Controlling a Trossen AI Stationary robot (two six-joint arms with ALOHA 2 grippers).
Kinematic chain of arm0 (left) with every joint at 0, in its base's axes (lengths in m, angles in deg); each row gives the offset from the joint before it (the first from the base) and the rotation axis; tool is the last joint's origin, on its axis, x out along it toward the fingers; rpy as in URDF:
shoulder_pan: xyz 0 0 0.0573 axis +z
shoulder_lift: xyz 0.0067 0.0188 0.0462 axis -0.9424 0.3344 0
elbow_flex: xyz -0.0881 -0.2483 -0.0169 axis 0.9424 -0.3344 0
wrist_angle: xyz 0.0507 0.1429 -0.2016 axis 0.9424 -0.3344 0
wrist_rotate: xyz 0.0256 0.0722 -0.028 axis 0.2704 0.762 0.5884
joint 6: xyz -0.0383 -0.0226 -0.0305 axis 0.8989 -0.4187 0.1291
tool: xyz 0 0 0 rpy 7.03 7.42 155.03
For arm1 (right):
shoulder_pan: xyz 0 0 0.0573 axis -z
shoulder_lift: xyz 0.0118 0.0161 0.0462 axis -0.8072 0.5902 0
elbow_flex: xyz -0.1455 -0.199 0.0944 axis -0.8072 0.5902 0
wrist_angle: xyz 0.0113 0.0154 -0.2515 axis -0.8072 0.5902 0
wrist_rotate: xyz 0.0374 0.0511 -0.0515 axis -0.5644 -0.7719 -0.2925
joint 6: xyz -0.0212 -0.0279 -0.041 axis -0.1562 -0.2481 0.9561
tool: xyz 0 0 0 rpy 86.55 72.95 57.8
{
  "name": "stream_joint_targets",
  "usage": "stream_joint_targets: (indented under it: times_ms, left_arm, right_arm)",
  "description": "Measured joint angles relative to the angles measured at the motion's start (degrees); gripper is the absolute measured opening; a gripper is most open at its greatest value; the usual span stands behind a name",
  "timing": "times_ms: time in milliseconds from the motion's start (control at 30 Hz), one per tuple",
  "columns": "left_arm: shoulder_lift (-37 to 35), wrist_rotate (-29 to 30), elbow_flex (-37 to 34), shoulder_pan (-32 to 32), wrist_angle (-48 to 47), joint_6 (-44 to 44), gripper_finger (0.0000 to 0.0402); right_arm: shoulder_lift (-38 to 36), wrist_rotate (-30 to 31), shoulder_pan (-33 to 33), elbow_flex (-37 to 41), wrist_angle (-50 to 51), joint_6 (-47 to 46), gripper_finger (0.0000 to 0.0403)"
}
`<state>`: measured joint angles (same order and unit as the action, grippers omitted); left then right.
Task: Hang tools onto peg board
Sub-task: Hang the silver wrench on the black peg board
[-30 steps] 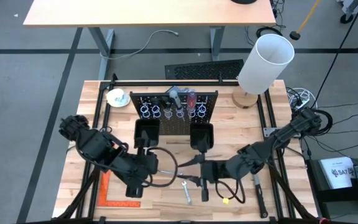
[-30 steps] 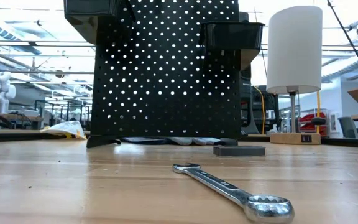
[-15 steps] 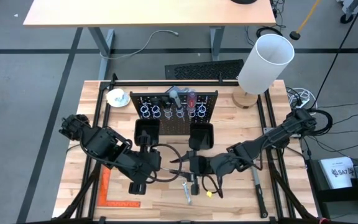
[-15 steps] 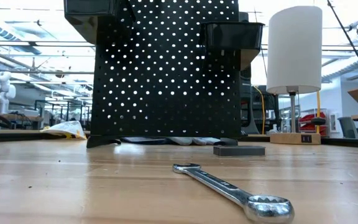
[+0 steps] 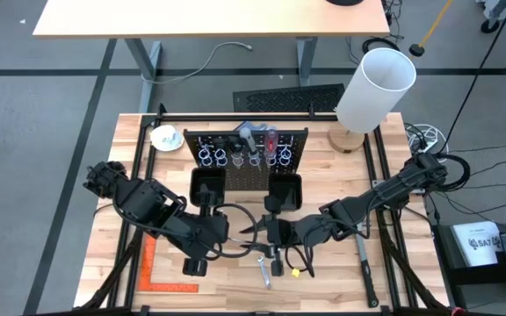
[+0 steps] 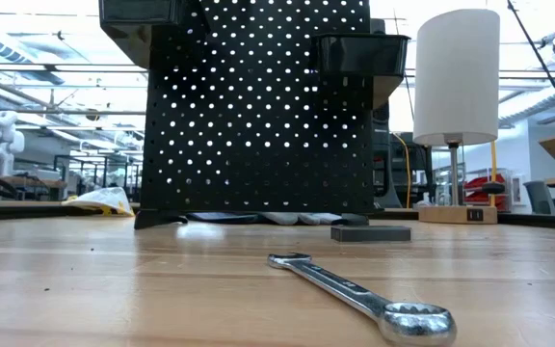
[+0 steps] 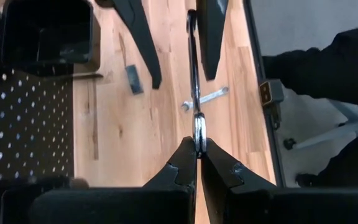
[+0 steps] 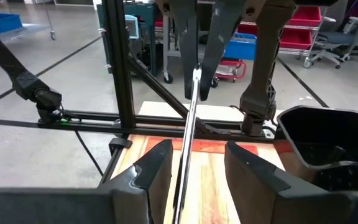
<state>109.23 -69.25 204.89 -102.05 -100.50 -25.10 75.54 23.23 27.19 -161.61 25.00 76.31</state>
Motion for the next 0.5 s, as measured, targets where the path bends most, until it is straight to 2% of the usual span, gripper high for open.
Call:
stream_joint_targets:
  times_ms: [133,500]
  left_arm:
    - [0.00,-0.42,0.00,0.19,0.67,-0.91,0.0011]
    - [0.79,-0.84,0.00,0.27,0.70,-1.26,0.0011]
  right_arm:
    - [0.00,-0.04,-0.02,0.00,-0.02,0.38,0.0126]
    - [0.00,-1.71,-0.04,0.00,-0.44,1.53,0.0060]
